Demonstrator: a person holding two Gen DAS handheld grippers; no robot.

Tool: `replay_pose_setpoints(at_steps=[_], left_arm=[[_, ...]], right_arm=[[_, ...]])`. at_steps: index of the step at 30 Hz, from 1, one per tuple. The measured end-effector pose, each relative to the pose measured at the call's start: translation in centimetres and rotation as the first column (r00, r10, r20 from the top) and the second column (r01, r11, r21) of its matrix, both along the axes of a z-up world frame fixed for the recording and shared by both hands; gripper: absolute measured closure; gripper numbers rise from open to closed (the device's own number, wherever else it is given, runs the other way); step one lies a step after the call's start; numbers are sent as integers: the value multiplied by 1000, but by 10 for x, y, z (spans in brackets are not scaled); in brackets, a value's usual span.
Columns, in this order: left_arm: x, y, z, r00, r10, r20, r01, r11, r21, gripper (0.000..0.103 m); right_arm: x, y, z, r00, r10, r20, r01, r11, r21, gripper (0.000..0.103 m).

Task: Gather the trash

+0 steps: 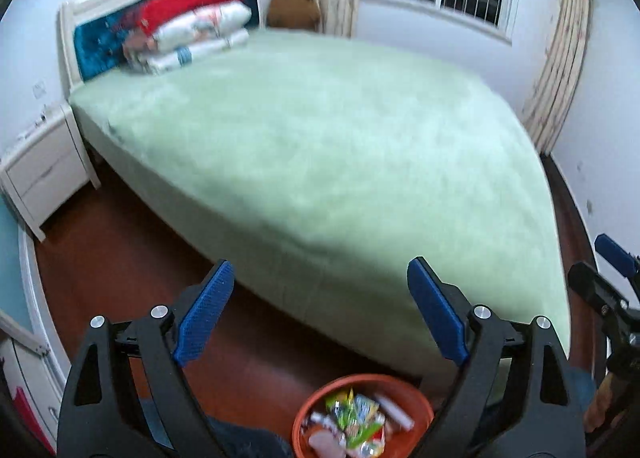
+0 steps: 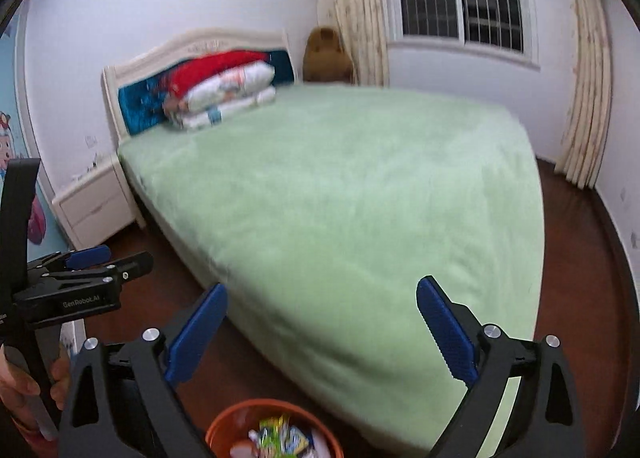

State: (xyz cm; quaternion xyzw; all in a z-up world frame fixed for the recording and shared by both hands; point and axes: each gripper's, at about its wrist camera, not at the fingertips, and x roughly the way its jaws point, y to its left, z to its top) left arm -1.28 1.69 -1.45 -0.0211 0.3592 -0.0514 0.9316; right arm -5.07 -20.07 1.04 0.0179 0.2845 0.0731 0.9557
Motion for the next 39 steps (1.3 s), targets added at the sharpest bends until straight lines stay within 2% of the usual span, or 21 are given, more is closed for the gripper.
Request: replay_pose_setpoints(at_steps=[7,13,39], left_arm=[[-5,-13,44,989,9,146,-12,1000,21,16],[-13,-19,63,976,13,218,-19,1000,24,13],[-20,-24,80,963,23,270,-31,999,25,13]], right_arm=[[-3,-14,36,992,-35,118,33,999,15,6],[-6,-26,46,986,-61,158,59,998,18,6],[-18,-26,56,979,-70,192,69,998,13,6]])
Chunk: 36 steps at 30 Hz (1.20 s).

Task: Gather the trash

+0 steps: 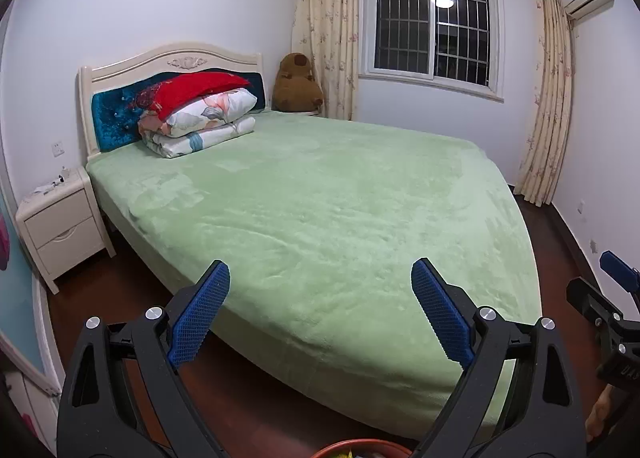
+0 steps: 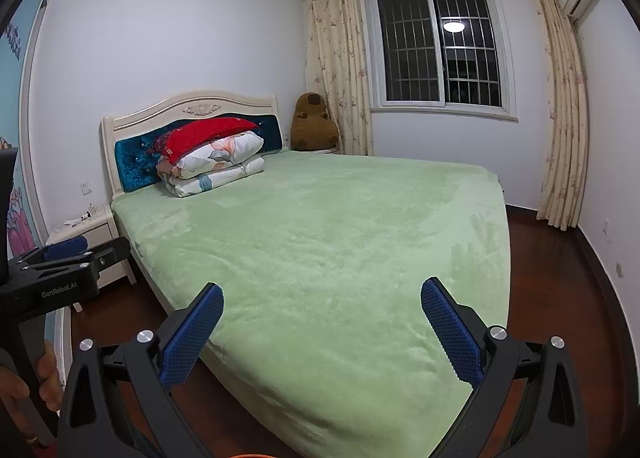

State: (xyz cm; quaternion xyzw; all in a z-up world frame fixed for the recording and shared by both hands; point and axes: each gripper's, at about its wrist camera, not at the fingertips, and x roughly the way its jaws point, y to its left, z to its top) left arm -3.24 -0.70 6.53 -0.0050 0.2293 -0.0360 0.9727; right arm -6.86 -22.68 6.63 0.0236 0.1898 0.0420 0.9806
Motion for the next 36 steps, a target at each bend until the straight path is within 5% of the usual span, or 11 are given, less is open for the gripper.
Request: replay_pose_setpoints(at_steps=[36], left_arm=[[-3,-3,7,1000,11,8,-12,1000,18,13]], right_arm=[[-1,1,3,1000,-1,-5,1,1000,-6,6]])
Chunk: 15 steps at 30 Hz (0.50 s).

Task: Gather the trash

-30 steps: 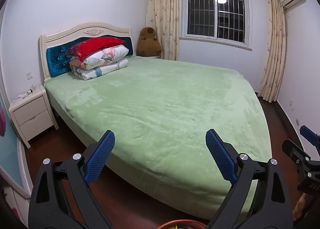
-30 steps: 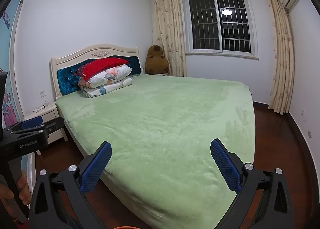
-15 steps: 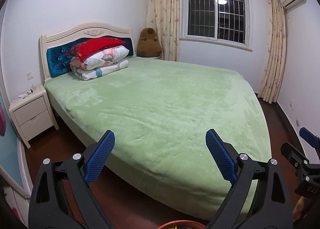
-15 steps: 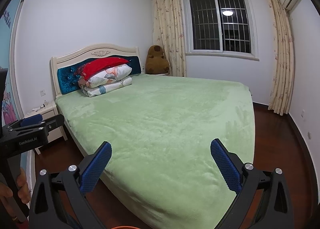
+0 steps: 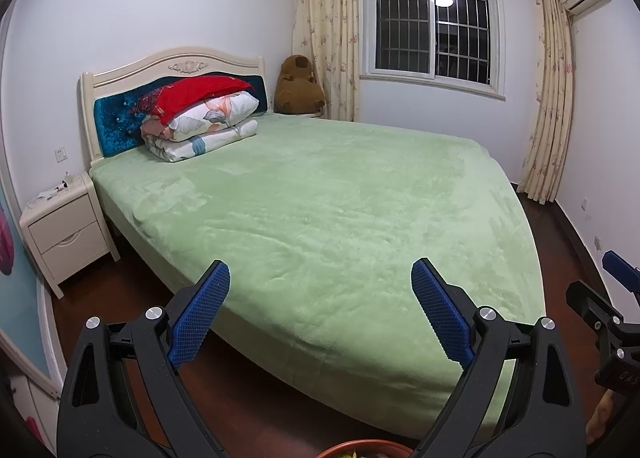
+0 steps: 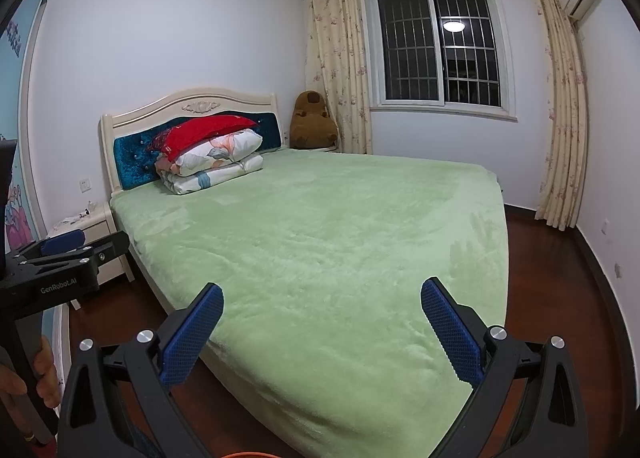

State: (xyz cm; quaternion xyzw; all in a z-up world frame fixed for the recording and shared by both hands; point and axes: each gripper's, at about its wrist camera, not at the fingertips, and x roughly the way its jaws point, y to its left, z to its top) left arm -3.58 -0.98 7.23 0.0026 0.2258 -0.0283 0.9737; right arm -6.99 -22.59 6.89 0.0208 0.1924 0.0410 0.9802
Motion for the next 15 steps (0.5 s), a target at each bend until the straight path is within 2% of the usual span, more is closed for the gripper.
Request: replay_pose_setpoints(at_steps=[15], left_arm=[[1,1,-1,1000,-7,-1,7,1000,2,13]], right_arm=[[-1,0,1,1000,-2,1,2,1000,2,6]])
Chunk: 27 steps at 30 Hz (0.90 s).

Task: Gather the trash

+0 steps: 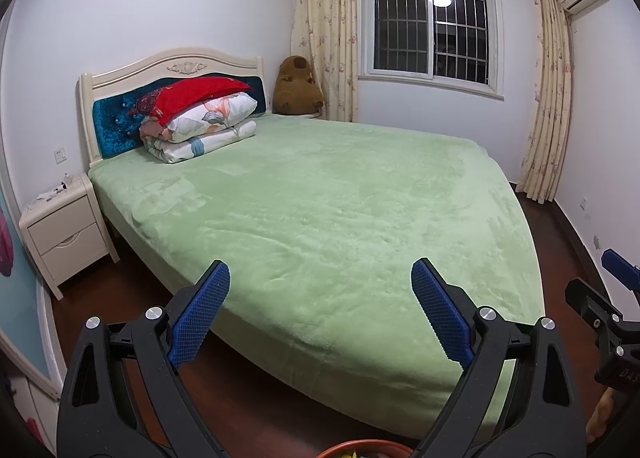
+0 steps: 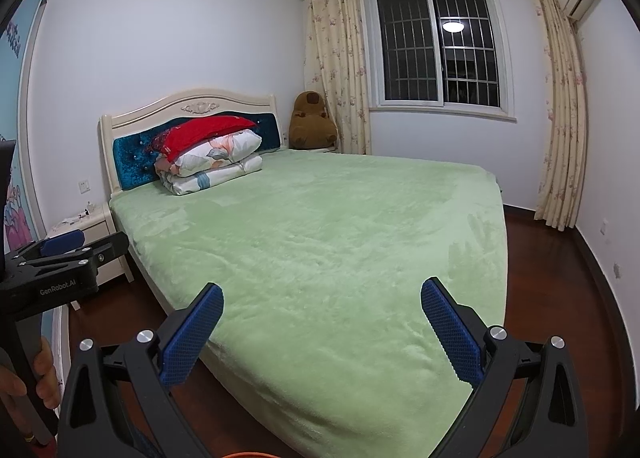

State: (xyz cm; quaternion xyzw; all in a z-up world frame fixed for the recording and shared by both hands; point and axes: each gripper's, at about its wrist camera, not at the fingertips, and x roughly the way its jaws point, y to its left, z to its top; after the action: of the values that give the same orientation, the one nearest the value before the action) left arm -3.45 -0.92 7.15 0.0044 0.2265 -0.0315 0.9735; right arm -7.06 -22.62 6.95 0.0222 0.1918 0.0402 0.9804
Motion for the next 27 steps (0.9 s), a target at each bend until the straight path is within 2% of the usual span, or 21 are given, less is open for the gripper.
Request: replay_pose_setpoints(at_steps=[27], left_arm=[[0,1,0,1000,-9,-6,9,1000,1,13]], right_arm=[[0,-1,0,1000,-2,1,2,1000,4,6]])
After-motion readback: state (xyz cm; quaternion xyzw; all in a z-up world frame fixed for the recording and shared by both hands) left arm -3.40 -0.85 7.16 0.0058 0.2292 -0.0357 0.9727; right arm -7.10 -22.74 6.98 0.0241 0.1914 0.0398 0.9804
